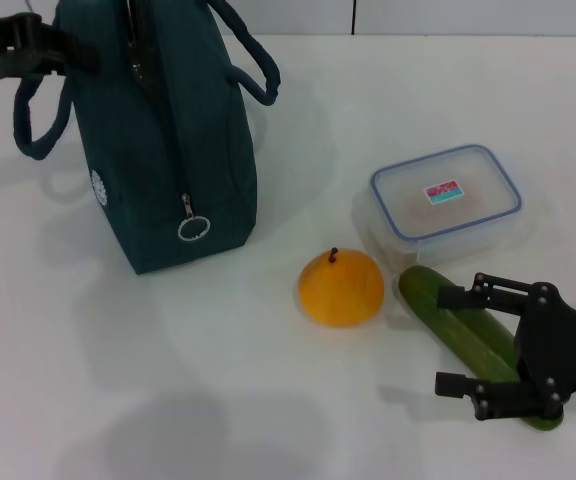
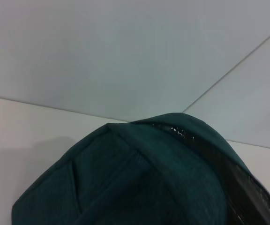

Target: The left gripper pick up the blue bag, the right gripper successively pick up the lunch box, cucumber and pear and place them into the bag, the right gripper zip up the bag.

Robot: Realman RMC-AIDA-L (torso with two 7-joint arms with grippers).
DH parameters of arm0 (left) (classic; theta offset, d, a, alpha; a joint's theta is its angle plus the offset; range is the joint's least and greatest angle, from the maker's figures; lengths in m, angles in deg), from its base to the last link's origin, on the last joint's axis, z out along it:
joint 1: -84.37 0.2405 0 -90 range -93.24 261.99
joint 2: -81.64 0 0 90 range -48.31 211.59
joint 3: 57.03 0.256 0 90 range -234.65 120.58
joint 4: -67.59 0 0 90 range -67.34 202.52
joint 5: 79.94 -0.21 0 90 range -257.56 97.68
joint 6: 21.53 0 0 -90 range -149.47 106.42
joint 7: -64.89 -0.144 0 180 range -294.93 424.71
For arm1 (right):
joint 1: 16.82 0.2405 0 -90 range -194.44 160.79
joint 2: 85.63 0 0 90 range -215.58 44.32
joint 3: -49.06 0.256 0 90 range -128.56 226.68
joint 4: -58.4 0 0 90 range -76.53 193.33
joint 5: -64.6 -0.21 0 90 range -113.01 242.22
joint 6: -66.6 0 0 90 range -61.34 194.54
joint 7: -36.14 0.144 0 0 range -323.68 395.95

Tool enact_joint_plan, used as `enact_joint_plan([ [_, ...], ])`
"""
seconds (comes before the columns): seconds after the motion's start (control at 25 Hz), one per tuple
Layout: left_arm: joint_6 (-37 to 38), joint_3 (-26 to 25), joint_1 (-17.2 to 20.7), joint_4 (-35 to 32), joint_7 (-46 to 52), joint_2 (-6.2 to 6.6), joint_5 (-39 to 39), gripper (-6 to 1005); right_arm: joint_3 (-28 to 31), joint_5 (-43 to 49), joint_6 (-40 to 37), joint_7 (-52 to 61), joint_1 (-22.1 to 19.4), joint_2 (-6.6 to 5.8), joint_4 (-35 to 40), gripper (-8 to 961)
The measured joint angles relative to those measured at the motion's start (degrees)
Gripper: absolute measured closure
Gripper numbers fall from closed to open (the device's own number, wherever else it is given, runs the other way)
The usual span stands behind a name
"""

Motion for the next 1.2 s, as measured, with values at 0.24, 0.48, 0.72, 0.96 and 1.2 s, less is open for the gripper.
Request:
enact_joint_plan([
  [0.24, 0.0, 0.1, 0.0, 0.0, -2.4, -0.69, 0.4, 839, 0.0, 0.0, 0.0, 0.0, 0.0, 0.00, 0.1, 123],
  [0.48, 0.1, 0.4, 0.0, -0.2, -3.1, -0.97, 0.4, 944, 0.0, -0.5, 0.1, -0.1, -0.2, 0.00, 0.0, 124],
  [0.72, 1.2, 0.1, 0.9, -0.4, -2.0, -1.18, 1.0, 943, 0.0, -0.7, 0.1, -1.2, -0.5, -0.05, -0.1, 124],
  [0.96, 3.4, -0.1, 5.0, -0.6, -1.5, -1.31, 8.1, 943, 0.1, -1.5, 0.2, -1.3, -1.0, -0.18, 0.3, 125],
  [1.2, 5.2, -0.1, 9.2, -1.2, -1.2, -2.32, 11.8, 944, 0.2, -2.2, 0.7, -1.3, -0.8, -0.32, 0.5, 126],
])
